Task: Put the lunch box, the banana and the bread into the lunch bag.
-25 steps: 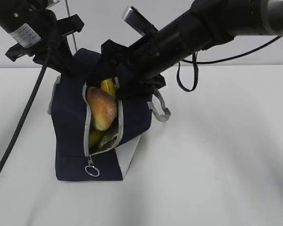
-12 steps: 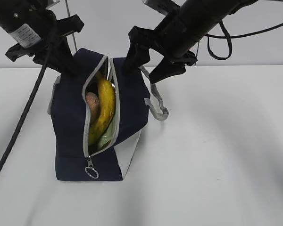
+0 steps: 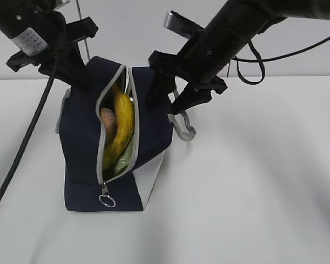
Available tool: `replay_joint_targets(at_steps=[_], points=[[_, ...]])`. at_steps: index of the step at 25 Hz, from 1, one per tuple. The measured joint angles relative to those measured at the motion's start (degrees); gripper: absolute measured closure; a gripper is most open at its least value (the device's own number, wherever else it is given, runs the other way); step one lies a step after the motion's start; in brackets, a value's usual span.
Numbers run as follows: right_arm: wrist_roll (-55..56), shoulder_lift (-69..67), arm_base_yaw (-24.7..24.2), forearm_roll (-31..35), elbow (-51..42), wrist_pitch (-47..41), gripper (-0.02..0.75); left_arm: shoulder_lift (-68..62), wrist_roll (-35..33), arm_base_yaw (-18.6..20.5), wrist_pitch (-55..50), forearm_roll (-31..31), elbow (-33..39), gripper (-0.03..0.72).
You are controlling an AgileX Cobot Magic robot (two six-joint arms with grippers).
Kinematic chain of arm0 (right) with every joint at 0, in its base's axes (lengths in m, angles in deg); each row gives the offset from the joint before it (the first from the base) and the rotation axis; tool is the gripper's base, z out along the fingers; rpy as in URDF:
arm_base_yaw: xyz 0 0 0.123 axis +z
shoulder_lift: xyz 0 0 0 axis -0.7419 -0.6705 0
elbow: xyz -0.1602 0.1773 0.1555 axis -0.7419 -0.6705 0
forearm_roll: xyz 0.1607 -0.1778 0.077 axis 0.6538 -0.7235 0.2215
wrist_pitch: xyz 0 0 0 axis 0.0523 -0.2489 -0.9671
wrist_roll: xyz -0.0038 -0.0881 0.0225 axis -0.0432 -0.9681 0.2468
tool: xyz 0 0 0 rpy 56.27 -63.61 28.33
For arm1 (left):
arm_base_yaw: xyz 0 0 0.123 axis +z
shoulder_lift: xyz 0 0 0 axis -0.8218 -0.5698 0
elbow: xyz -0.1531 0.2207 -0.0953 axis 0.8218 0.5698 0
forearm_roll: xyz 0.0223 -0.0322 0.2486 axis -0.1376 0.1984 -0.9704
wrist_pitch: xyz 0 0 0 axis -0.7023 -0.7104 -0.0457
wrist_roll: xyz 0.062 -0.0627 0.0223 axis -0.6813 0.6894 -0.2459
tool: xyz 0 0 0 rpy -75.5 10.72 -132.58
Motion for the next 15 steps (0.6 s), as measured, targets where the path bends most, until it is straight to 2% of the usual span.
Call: replay_joint_targets(at_steps=[1,3,4,5,6,8,12,15], points=[[0.00,-0.47,0.00,0.42,0.00,-0.10,0.255,0.00,0.00,0.00,0.00,0.00,0.00,0.690],[-0.13,-0.65,0.08,0.96,0.00,-0.10,0.412,0.00,0.00,0.00,0.00,0.00,0.00,0.690],[-0.13,-0.65,0.08,1.08,0.00,-0.10,0.459,0.00,0.00,0.00,0.00,0.00,0.00,0.690],[-0.64,-0.65,0.08,1.17,0.00,-0.10,0.570,0.00,0.00,0.00,0.00,0.00,0.00,0.690],[-0.87,-0.65,0.08,1.17,0.00,-0.10,0.650,0.00,0.00,0.00,0.00,0.05,0.00,0.690],[-1.42,-0.65,0.08,1.17,0.00,-0.23,0.720,0.00,0.00,0.00,0.00,0.51,0.00,0.690],[-1.76,-0.65,0.08,0.85,0.35,-1.75,0.734,0.00,-0.15,-0.58,0.07,2.33,0.00,0.690],[-1.75,1.16,0.08,-1.80,0.50,-2.46,0.735,0.00,-0.15,-3.12,0.50,3.00,0.00,0.690]])
